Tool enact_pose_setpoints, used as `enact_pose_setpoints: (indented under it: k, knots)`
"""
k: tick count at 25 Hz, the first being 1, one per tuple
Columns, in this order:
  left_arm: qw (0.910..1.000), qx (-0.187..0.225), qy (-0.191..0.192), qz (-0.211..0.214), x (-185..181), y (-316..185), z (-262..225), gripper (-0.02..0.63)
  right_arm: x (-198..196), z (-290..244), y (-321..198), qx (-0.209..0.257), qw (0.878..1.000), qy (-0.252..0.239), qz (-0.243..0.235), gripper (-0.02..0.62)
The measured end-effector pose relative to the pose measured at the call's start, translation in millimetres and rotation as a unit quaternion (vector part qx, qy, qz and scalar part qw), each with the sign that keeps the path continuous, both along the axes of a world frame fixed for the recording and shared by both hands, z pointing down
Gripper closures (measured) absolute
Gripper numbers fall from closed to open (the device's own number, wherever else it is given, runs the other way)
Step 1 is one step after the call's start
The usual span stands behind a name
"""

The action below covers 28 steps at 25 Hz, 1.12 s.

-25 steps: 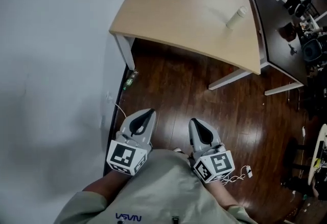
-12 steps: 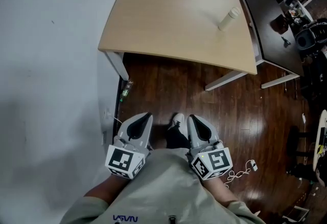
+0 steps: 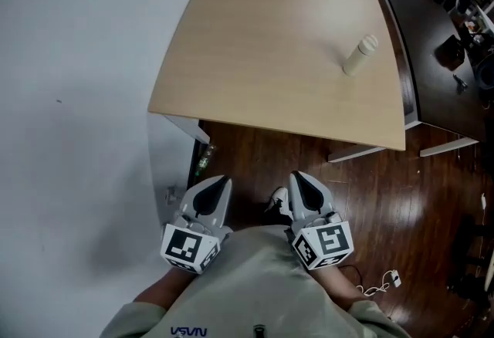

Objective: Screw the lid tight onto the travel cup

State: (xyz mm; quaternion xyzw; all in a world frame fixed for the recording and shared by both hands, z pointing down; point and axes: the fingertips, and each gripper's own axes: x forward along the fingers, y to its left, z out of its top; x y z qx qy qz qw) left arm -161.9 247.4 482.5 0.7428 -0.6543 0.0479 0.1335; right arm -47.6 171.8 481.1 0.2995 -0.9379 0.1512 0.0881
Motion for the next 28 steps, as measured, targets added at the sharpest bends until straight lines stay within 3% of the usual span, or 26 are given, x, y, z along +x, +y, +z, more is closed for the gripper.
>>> enact_pose_setpoints:
  k: [5,18,23,28]
  knots:
    - [0.9999,-0.016,0.002,-0.002,9.7,-56.8,-15.2,0.604,14.9,-15.2,-58.8,0.001,1.000,-0.013,0.015,0.597]
    - [0.9927,-0.002,-0.002,0.121,61.0,-189.0,-34.6,0.604,89.7,-25.7,-155.3,0.008,0.988,-0.012,0.152,0.597]
    - [0.9809,-0.002,0.015,0.194,75.1,-240.5,-26.0,0.604,104.2,-22.4,-181.9,0.001,0.975,0.007,0.221,0.596]
    - [0.9615,0.011,0.016,0.274,80.9,-293.1,-29.8,0.603,105.0,-30.4,-206.9,0.003,0.958,0.021,0.286,0.597]
